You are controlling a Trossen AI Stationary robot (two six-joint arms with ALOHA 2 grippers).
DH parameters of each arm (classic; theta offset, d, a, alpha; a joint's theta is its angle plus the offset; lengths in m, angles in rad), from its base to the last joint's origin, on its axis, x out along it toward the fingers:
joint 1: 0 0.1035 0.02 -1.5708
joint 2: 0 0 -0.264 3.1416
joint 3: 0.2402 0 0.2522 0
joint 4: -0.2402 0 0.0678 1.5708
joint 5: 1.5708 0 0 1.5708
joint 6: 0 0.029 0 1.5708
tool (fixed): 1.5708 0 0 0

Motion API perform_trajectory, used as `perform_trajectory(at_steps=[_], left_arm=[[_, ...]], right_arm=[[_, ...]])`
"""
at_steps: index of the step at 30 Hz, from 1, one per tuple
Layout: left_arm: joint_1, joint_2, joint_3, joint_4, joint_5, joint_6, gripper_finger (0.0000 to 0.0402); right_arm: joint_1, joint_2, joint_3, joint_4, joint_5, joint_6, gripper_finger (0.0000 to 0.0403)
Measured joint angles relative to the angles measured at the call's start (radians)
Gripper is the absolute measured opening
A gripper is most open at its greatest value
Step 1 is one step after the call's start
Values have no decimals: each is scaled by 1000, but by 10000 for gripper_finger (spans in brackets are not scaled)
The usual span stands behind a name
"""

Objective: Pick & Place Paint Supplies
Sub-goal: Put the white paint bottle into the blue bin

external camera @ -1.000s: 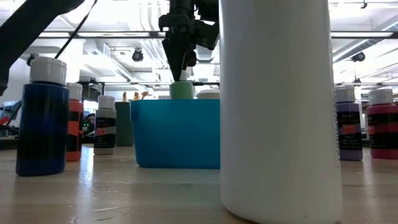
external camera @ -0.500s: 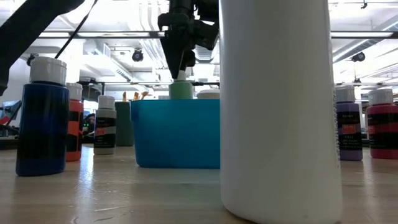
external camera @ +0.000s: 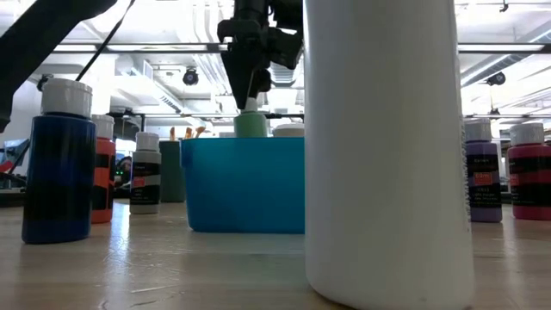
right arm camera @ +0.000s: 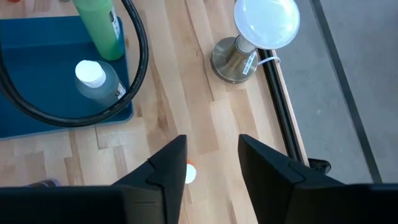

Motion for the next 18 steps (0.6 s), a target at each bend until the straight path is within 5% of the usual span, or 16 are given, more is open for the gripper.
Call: perform_trajectory(at_steps=[6,18], left_arm=[[0,0,0,1,-80,53,234],[0,-17,0,-11,-76,25,234]], right_arm=[[0,0,0,0,0,0,135],[0,0,0,-3,-1,-3,172]])
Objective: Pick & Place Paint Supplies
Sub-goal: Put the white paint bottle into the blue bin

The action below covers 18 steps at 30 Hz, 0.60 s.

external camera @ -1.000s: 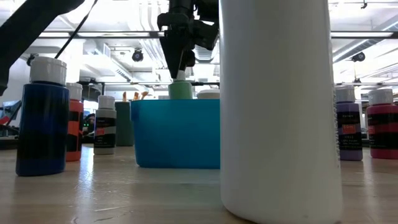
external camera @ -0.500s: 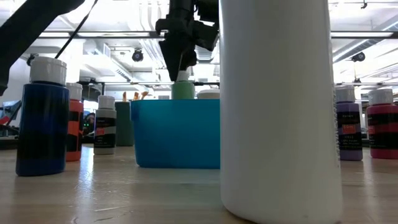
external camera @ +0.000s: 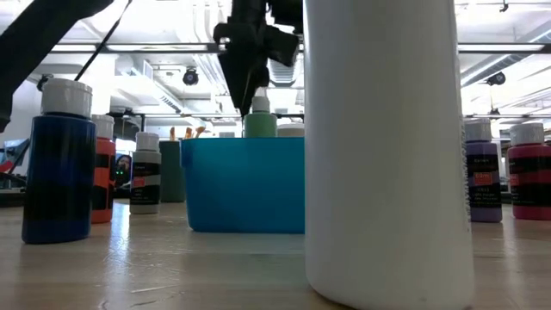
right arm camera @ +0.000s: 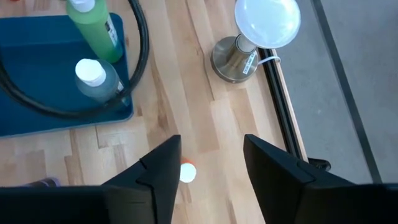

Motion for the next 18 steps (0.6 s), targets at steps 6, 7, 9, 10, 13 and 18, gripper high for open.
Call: perform_trajectory(at_steps=[6,7,9,10,13,18], left_arm=[[-2,-102,-1,-1,1,-33,234],[-2,-123,-1,-1,1,-50,234],[-2,-171,-1,0,1,-91,234],[-3,-193,-1,-1,1,-115,234],[-7,-265,-8,9,-1,-174,234],[-30,-394,-83,87,-50,-237,234]], right_arm=[[1,0,0,-6,0,12,186],[2,0,0,-6,-1,17,187],[17,4,0,-3,-4,26,185],[29,5,0,-1,-4,26,182],[74,7,-1,8,-5,26,172],[184,6,-1,49,-7,44,155]])
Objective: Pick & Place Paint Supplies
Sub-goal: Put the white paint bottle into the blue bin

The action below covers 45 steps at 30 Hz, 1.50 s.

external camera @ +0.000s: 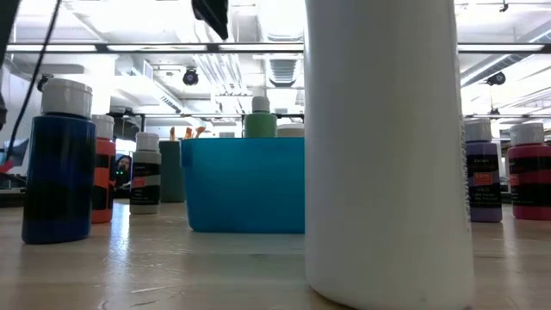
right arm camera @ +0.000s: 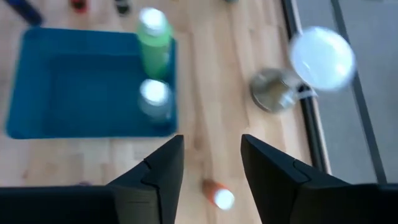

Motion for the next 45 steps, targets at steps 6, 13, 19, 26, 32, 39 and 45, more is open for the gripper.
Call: perform_trajectory(at_steps=[6,13,19,26,32,39,45], left_arm=[[-22,-161,-181,161,-22,-44,234],[-25,-318,-373,237,-26,-82,234],[-25,-417,-470,294,-27,-108,234],[-25,-488,-542,322,-28,-108,234],[-25,-521,-592,322,-29,-108,234],[-25,-525,-622,327,-46,-106,234],[-25,-525,-625,325,-47,-75,234]], right_arm=[[165,20,-3,78,-9,31,139],[342,102,-3,129,-46,87,137],[438,208,13,166,-45,189,166],[525,349,106,108,-45,311,192],[603,452,236,78,-46,389,183],[657,566,394,45,-53,470,172],[676,661,513,-80,-53,612,181]])
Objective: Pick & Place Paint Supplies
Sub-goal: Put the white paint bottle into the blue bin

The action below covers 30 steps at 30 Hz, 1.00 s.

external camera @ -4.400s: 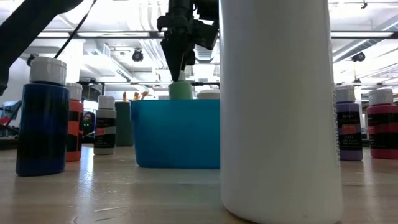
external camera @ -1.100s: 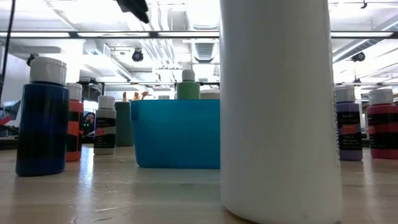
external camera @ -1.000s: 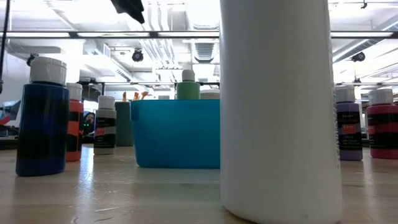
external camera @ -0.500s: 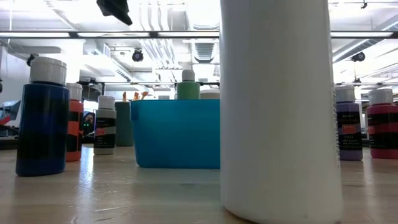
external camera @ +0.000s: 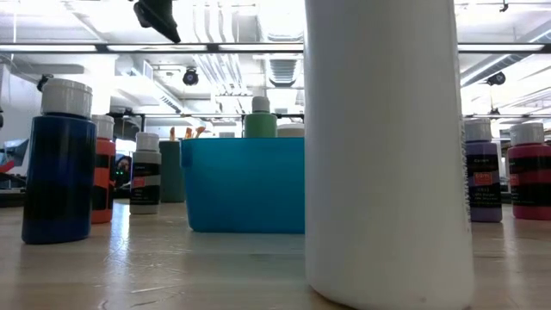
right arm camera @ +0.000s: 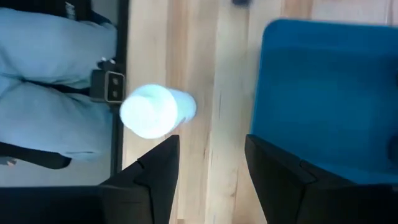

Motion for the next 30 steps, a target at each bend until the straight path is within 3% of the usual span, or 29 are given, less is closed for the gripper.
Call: perform_trajectory(at_steps=[8,17,23,30], left_arm=[[-12,-60,-42,144,8,92,234],[-52,-362,-342,491,35,60,234],[-53,-463,-471,505,38,53,234],[-53,-494,-608,505,38,53,234]], right_arm=[[27,50,79,-69,12,79,178],[53,28,100,-57,63,155,153],[53,39,96,-42,60,156,143],[52,39,95,-41,60,140,160]])
